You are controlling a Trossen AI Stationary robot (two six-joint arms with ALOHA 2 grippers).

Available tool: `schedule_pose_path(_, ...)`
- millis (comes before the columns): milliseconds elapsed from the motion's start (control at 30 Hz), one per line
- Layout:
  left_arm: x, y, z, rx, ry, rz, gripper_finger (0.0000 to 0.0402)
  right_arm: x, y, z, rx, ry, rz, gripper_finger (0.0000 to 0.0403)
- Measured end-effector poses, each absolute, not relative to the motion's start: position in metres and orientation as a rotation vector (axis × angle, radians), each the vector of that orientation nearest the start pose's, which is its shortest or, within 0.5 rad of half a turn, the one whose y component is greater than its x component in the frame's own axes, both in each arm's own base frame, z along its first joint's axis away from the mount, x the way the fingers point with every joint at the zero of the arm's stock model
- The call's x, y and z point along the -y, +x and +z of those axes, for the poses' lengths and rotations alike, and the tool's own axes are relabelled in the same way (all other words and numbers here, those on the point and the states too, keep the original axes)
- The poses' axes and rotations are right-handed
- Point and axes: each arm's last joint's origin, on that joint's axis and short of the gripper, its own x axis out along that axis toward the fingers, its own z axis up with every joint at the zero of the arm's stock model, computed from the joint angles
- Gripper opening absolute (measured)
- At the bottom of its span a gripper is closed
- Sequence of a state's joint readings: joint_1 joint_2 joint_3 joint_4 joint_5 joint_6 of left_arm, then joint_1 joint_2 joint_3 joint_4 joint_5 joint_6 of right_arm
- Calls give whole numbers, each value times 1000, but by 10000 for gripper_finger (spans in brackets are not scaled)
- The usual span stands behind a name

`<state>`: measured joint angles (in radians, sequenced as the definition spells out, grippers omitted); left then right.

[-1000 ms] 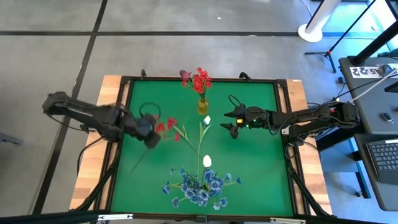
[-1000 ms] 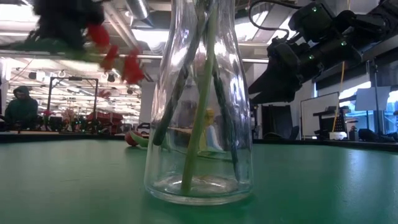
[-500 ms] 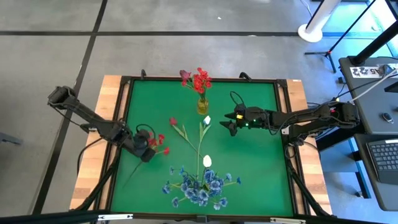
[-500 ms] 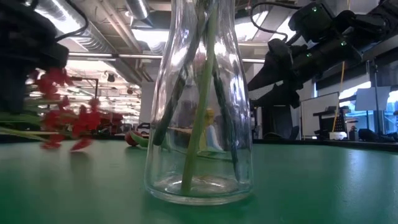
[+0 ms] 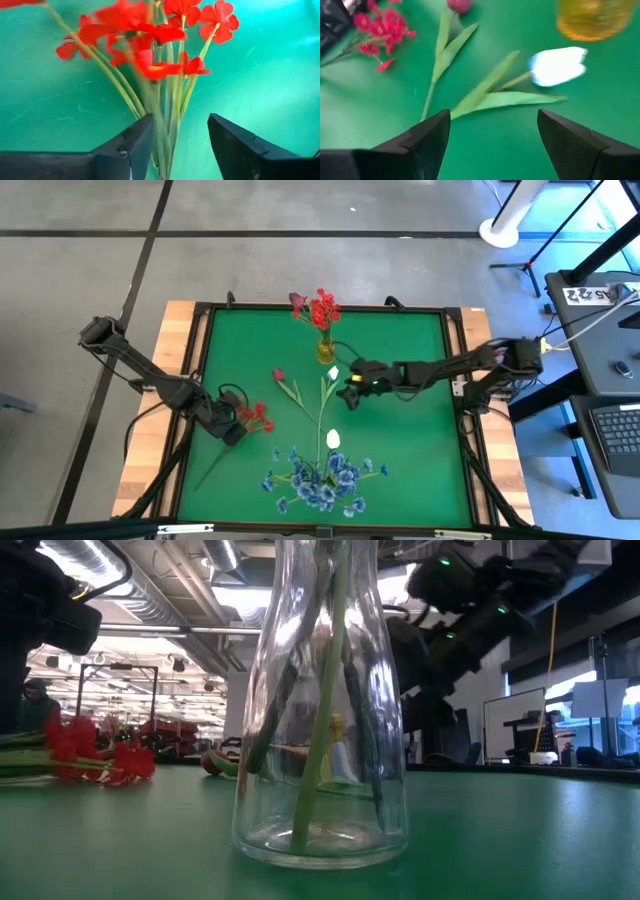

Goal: Sort flowers into vase by color
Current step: Remove the red flowers from the yellow vase, then put the white tulip into the transparent vase

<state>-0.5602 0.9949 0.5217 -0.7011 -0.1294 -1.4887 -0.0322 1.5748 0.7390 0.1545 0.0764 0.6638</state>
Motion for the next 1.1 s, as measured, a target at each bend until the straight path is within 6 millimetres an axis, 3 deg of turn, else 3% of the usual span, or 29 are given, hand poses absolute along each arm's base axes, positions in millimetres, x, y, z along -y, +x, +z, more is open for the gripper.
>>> schedule_pose_path(133, 81, 137, 178, -1105, -901, 481, 194, 0, 331, 176, -693, 592, -339, 298)
schedule_pose_path(333, 81, 138, 178, -1087, -861, 468, 194, -3, 347, 178, -793, 534, -497, 298)
schedule_pose_path(533, 80, 139, 180, -1056, -825, 468, 194, -6, 359, 161, -786, 622, -496, 298)
schedule_pose_path(767, 83, 151, 208, -905, -709, 425, 193, -7, 370, 137, -810, 718, -508, 298)
schedule_pose_path(1100, 78, 157, 222, -825, -544, 409, 193, -6, 391, 126, -801, 715, -597, 288)
